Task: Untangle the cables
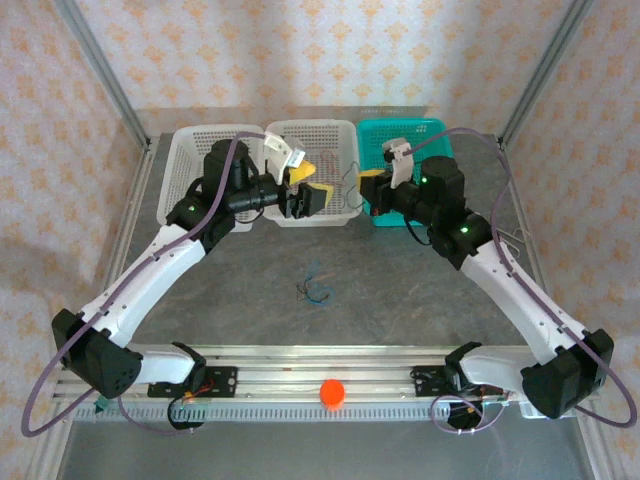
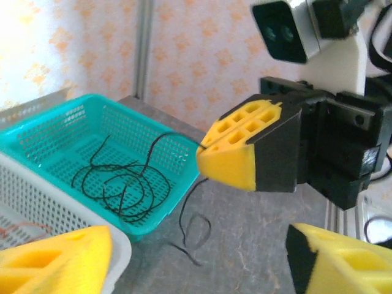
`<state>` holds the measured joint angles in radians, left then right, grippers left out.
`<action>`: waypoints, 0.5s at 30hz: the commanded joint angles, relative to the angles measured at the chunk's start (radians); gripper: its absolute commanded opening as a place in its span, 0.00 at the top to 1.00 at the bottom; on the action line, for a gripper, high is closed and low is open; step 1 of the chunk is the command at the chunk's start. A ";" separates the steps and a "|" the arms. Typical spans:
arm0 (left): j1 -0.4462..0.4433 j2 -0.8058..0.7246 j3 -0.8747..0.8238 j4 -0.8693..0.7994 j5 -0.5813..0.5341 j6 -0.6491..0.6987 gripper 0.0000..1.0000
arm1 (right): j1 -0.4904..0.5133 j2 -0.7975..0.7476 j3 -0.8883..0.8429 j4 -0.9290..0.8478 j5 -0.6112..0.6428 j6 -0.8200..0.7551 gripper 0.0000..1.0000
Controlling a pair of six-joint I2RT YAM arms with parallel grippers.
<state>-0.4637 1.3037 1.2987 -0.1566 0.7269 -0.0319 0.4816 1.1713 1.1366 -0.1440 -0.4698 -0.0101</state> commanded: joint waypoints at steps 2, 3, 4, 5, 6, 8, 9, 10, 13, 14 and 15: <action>0.003 -0.065 -0.043 0.034 -0.200 -0.108 0.06 | -0.012 -0.031 0.024 -0.084 0.339 0.071 1.00; 0.003 -0.077 -0.062 0.026 -0.258 -0.123 0.01 | -0.019 -0.031 0.018 -0.088 0.393 0.096 1.00; 0.003 -0.089 -0.082 0.017 -0.313 -0.130 0.00 | -0.034 -0.031 0.012 -0.088 0.429 0.116 1.00; 0.002 -0.098 -0.097 0.003 -0.368 -0.141 0.01 | -0.049 -0.029 0.009 -0.090 0.446 0.129 1.00; 0.003 -0.107 -0.110 -0.016 -0.461 -0.166 0.01 | -0.071 -0.023 0.011 -0.096 0.463 0.143 1.00; 0.003 -0.114 -0.119 -0.064 -0.573 -0.178 0.01 | -0.117 -0.007 0.021 -0.107 0.473 0.164 1.00; 0.002 -0.116 -0.122 -0.086 -0.612 -0.175 0.01 | -0.142 0.003 0.026 -0.111 0.470 0.172 1.00; 0.003 -0.115 -0.128 -0.101 -0.642 -0.176 0.01 | -0.166 0.014 0.033 -0.112 0.465 0.175 1.00; 0.003 -0.115 -0.156 -0.121 -0.660 -0.173 0.00 | -0.220 0.086 0.066 -0.125 0.420 0.174 1.00; 0.003 -0.114 -0.166 -0.118 -0.658 -0.180 0.01 | -0.233 0.109 0.079 -0.127 0.412 0.176 1.00; 0.003 -0.114 -0.179 -0.113 -0.656 -0.191 0.01 | -0.244 0.134 0.092 -0.124 0.401 0.173 1.00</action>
<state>-0.4637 1.2022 1.1461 -0.2337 0.1509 -0.1913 0.2581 1.2587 1.1847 -0.2474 -0.0708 0.1432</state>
